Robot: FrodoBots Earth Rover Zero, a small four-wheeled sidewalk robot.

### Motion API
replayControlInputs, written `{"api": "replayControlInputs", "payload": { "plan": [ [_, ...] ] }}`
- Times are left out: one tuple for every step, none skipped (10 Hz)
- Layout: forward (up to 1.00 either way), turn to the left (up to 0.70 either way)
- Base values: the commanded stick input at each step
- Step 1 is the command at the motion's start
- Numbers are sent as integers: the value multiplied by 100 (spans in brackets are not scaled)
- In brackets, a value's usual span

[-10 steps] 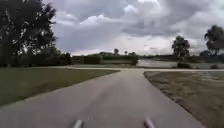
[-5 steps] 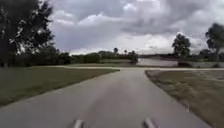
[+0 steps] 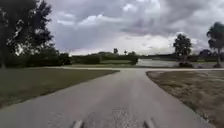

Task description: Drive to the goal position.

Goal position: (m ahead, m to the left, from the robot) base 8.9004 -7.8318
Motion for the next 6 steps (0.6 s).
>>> {"api": "replayControlInputs", "payload": {
  "plan": [
    [85,-30],
    [85,-34],
    [85,-34],
    [85,-34],
    [85,-34],
    [85,-34]
  ]
}}
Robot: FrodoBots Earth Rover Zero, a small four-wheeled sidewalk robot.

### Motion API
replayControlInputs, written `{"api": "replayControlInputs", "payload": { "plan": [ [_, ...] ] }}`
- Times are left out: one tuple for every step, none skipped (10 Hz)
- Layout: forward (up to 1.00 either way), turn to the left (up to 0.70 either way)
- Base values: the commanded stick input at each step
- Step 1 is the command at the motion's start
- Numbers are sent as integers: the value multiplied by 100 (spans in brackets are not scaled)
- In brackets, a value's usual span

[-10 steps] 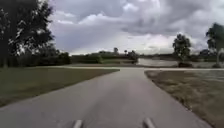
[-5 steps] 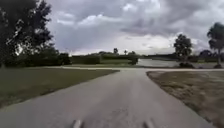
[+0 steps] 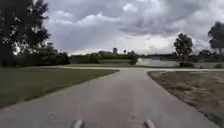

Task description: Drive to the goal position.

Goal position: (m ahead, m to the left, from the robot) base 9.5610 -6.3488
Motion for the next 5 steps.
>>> {"api": "replayControlInputs", "payload": {
  "plan": [
    [85,-34],
    [85,-34],
    [85,-34],
    [85,-34],
    [85,0]
  ]
}}
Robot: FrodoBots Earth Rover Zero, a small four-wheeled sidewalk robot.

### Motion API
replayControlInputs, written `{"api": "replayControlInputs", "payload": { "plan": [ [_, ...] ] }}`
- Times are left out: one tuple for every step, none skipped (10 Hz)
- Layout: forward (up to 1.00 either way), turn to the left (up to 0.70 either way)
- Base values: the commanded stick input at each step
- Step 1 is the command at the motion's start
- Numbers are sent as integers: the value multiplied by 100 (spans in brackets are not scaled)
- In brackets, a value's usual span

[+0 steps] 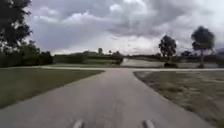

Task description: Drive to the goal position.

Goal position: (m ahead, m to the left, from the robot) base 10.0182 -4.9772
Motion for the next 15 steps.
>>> {"api": "replayControlInputs", "payload": {
  "plan": [
    [85,0],
    [85,0],
    [85,0],
    [85,0],
    [85,0],
    [85,0],
    [85,0],
    [85,0],
    [85,0],
    [85,34],
    [85,34],
    [85,34],
    [85,34],
    [85,34],
    [85,34]
  ]
}}
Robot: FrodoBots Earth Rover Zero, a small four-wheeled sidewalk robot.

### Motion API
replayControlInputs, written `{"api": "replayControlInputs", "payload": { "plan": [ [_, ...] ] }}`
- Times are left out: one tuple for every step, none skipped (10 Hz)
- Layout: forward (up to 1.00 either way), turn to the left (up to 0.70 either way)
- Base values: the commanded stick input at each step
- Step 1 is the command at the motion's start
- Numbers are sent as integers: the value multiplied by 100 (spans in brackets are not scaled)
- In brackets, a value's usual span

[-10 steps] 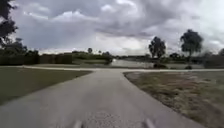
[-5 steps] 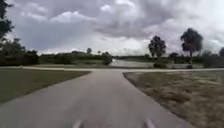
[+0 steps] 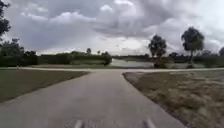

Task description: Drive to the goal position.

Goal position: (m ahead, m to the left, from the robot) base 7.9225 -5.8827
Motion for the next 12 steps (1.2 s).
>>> {"api": "replayControlInputs", "payload": {
  "plan": [
    [85,4],
    [85,0],
    [85,0],
    [85,0],
    [85,0],
    [85,0],
    [85,0],
    [85,0],
    [85,0],
    [85,0],
    [85,0],
    [85,0]
  ]
}}
